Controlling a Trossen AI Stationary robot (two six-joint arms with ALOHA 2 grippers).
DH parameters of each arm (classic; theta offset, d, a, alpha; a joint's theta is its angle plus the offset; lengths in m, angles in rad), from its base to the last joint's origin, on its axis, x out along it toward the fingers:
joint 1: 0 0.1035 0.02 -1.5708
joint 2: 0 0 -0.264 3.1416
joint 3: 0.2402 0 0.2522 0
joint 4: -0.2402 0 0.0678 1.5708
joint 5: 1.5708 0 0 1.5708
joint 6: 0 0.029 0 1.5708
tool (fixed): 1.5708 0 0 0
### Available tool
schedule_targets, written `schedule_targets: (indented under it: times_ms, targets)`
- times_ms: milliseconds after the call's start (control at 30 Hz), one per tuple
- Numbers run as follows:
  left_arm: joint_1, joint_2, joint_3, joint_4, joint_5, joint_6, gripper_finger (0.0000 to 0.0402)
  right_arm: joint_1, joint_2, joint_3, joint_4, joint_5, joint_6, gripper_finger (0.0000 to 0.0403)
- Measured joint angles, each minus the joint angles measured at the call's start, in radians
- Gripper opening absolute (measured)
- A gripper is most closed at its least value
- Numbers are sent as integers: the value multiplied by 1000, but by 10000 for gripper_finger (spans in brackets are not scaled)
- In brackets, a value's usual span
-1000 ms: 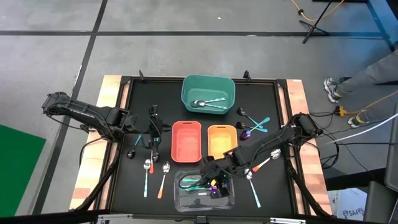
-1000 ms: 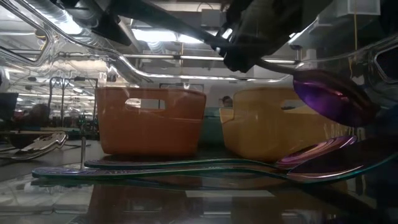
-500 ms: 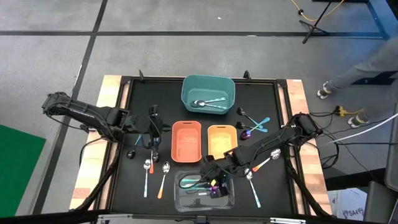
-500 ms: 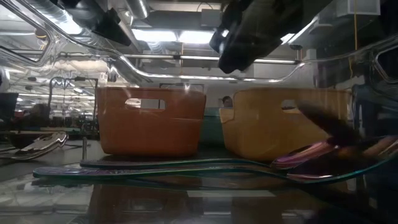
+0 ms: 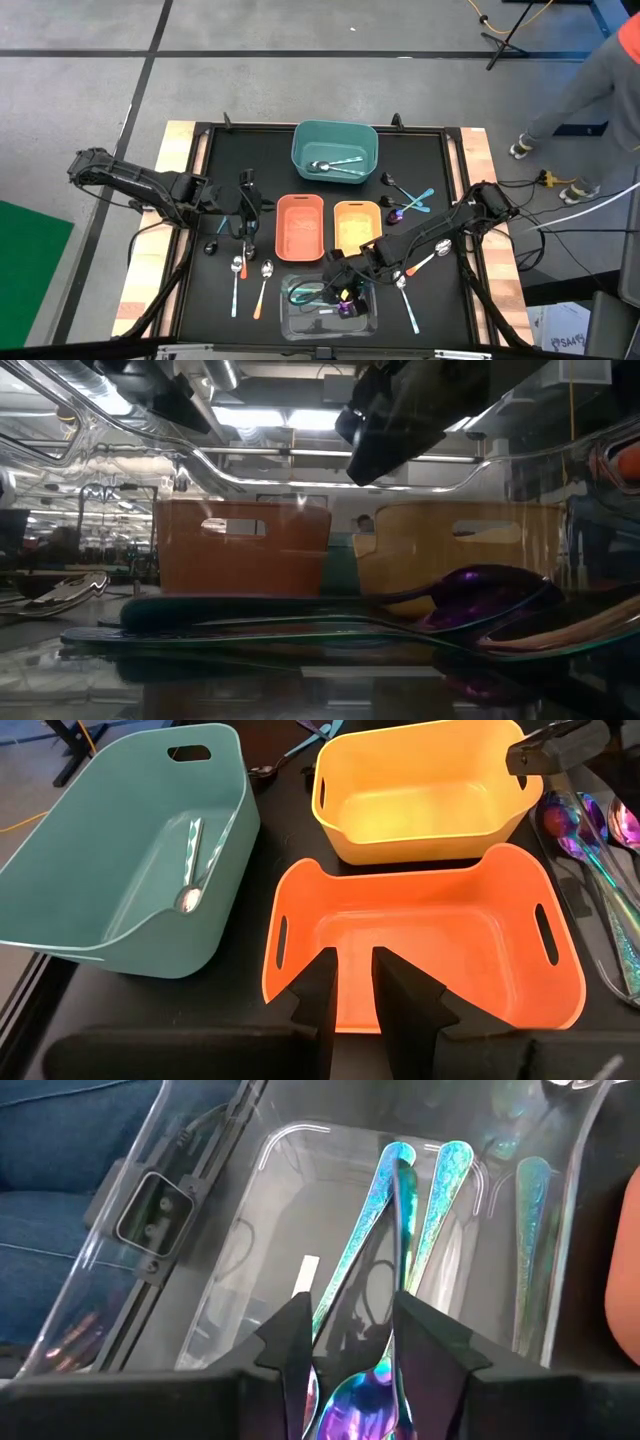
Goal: Sort silverware by color (type)
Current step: Put the orange spoon into the orange bin
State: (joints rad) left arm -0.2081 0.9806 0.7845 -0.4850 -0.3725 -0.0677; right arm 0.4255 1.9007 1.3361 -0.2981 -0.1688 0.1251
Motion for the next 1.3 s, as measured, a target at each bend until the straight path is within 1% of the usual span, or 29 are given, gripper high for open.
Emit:
schedule_targets:
  times_ms: [200, 467, 700, 1000, 1200, 1300]
  targets:
    - [0, 0, 0, 0, 0, 0, 60, 0, 0, 12, -25, 0, -2, 129]
    - [0, 0, 0, 0, 0, 0, 60, 0, -2, 146, -263, 1, -4, 129]
    - [0, 0, 0, 0, 0, -11, 60, 0, -2, 240, -412, 4, -33, 129]
    - [0, 0, 0, -14, 0, -204, 60, 0, -2, 333, -602, 110, -107, 129]
    - [0, 0, 1, -146, 44, -339, 62, 0, -2, 407, -753, 201, -193, 129]
    - [0, 0, 1, -228, 48, -423, 79, 0, -2, 441, -837, 244, -221, 129]
